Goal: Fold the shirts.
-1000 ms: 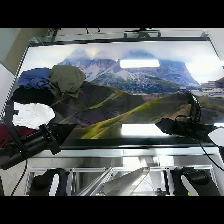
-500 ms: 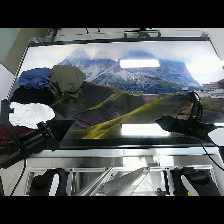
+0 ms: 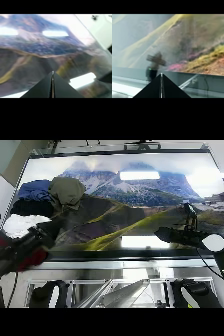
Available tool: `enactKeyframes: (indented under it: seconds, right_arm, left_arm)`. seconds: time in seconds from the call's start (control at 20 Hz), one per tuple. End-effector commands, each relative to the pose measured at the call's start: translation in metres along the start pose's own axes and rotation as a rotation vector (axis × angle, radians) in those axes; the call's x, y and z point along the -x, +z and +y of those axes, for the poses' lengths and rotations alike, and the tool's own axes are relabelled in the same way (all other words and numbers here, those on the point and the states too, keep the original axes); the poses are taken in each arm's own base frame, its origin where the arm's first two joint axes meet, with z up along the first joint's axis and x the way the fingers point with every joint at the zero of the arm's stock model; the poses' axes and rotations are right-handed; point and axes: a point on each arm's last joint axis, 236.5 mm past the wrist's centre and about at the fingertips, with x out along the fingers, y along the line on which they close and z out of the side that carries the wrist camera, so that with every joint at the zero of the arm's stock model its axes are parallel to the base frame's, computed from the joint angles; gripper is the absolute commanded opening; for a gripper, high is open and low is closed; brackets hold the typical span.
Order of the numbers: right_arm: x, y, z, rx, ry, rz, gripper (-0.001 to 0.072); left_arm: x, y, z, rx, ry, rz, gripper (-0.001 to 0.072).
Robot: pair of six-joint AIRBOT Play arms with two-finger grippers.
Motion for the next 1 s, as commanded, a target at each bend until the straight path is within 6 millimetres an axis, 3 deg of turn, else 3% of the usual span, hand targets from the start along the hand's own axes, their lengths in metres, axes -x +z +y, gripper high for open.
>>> enactKeyframes:
  seconds: [0.0, 0.05, 0.1, 0.15, 0.3, 0.5, 0.6, 0.75, 0.95]
  right_arm:
    - [-0.007, 0.002, -0.005, 0.039, -0.011, 0.009, 0.0030]
    - [-0.007, 0.005, -0.006, 0.052, -0.018, -0.002, 0.0072]
    - [-0.007, 0.008, -0.007, 0.057, -0.023, -0.018, 0.0271]
    - [-0.006, 0.011, -0.010, 0.066, -0.037, -0.028, 0.0472]
    - [-0.006, 0.013, -0.021, 0.092, -0.081, -0.036, 0.0494]
    - [-0.005, 0.018, -0.024, 0.106, -0.096, -0.053, 0.0494]
    - [-0.005, 0.023, -0.023, 0.108, -0.095, -0.075, 0.0494]
    - [-0.004, 0.030, -0.022, 0.110, -0.090, -0.106, 0.0493]
    - [-0.003, 0.038, -0.020, 0.111, -0.086, -0.139, 0.0493]
  left_arm:
    - [-0.019, 0.003, 0.088, 0.046, 0.266, 0.080, 0.0315]
    - [-0.029, 0.001, 0.109, 0.083, 0.298, 0.131, 0.0630]
    - [-0.040, 0.001, 0.137, 0.137, 0.331, 0.178, 0.0712]
    - [-0.049, 0.001, 0.166, 0.179, 0.361, 0.221, 0.0712]
    - [-0.076, -0.009, 0.250, 0.328, 0.421, 0.327, 0.0712]
    - [-0.131, -0.053, 0.317, 0.397, 0.396, 0.488, 0.0712]
    - [-0.158, -0.068, 0.337, 0.417, 0.381, 0.526, 0.0712]
    - [-0.193, -0.076, 0.355, 0.402, 0.366, 0.546, 0.0711]
    - [-0.229, -0.087, 0.364, 0.381, 0.324, 0.589, 0.0691]
